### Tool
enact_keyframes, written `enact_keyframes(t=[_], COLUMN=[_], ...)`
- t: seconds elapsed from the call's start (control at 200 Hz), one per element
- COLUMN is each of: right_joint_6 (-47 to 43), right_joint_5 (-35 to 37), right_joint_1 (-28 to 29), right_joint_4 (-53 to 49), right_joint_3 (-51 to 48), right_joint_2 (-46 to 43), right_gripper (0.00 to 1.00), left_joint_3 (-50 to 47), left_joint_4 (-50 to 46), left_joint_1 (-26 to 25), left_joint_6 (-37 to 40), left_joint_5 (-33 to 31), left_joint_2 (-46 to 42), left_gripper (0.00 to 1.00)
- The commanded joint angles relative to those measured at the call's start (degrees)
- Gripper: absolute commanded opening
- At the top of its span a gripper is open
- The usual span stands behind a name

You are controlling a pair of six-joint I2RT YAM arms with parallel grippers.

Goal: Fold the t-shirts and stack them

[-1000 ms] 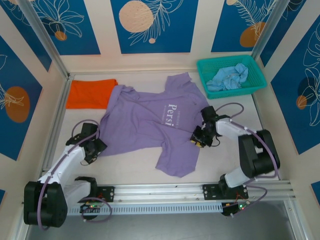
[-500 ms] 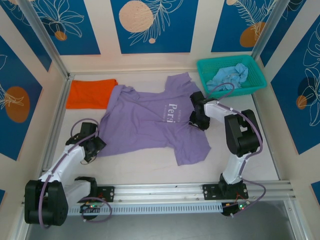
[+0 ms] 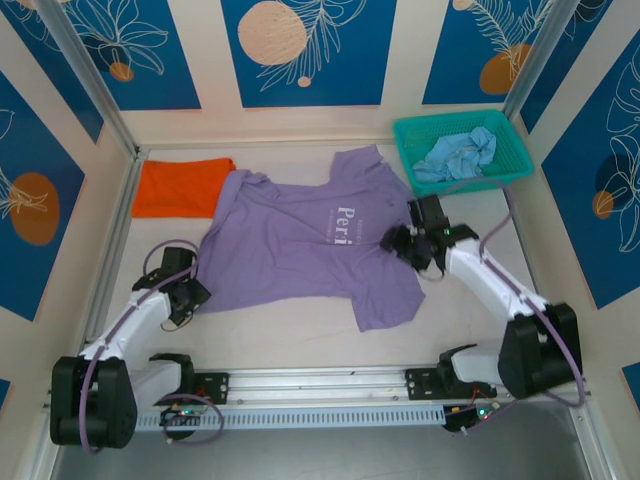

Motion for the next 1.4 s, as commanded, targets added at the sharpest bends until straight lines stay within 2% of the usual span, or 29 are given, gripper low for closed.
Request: enact_keyframes(t=[0.0, 0.05, 0.145, 0.29, 0.395, 0.435, 0.565, 0.675, 0.78, 0.87, 0.985, 1.06, 1.17, 1.345, 1.395], right_joint_6=[5.49, 7.57, 10.89, 15.65, 18.0, 19.25, 22.21, 21.78, 21.0, 18.45, 16.5, 15.92, 15.63, 14.63, 13.15], right_joint_5=[-14.61, -13.87, -7.04, -0.81, -2.68, -1.02, 4.13, 3.49, 6.27, 5.28, 4.41, 5.0, 10.35, 18.09, 19.87], right_joint_1=[5.21, 9.38, 15.83, 14.52, 14.28, 14.11, 8.93, 1.46, -2.17, -4.3, -4.12, -2.71, 1.83, 11.9, 13.92], right_joint_4=[-6.72, -7.41, -9.89, -11.41, -7.66, -9.0, -12.43, -11.28, -12.72, -10.02, -7.22, -5.84, -7.82, -14.5, -16.48], right_joint_3=[-9.46, -10.65, -10.44, -12.11, -14.57, -14.67, -16.43, -19.32, -19.71, -19.97, -18.11, -16.57, -11.31, 4.04, 9.39], right_joint_2=[-5.83, -7.13, -6.99, -7.48, -8.4, -8.07, -11.61, -18.27, -20.49, -17.37, -9.57, -5.33, -1.06, 7.16, 12.06], right_gripper=[0.61, 0.61, 0.61, 0.6, 0.58, 0.57, 0.57, 0.56, 0.54, 0.44, 0.32, 0.22, 0.07, 0.03, 0.08], left_joint_3=[-0.19, -0.43, -0.86, -1.2, -1.51, -1.64, -1.91, -2.69, -3.02, -3.15, -3.42, -3.7, -3.88, -4.23, -4.28], left_joint_4=[1.78, 2.55, 3.81, 5.27, 6.27, 6.9, 8.03, 9.44, 10.34, 10.75, 11.13, 11.05, 10.92, 11.01, 11.01], left_joint_1=[0.84, 0.78, 0.82, 0.83, 0.83, 0.8, 0.83, 0.82, 0.78, 0.82, 0.81, 0.81, 0.83, 0.77, 0.78], left_joint_6=[0.22, 0.02, -0.19, -0.18, -0.08, 0.07, 0.45, 0.82, 0.97, 1.24, 1.33, 1.33, 1.28, 1.32, 1.39], left_joint_5=[0.59, 0.8, 0.38, 0.62, 0.25, 0.72, 1.62, 1.93, 2.45, 2.64, 2.91, 3.0, 2.82, 2.92, 3.2], left_joint_2=[0.86, 0.87, 1.37, 2.52, 3.21, 3.53, 4.03, 3.94, 4.07, 3.95, 3.37, 2.94, 2.25, 1.4, 1.26], left_gripper=[0.58, 0.57, 0.55, 0.53, 0.52, 0.5, 0.44, 0.36, 0.3, 0.29, 0.29, 0.29, 0.28, 0.29, 0.29])
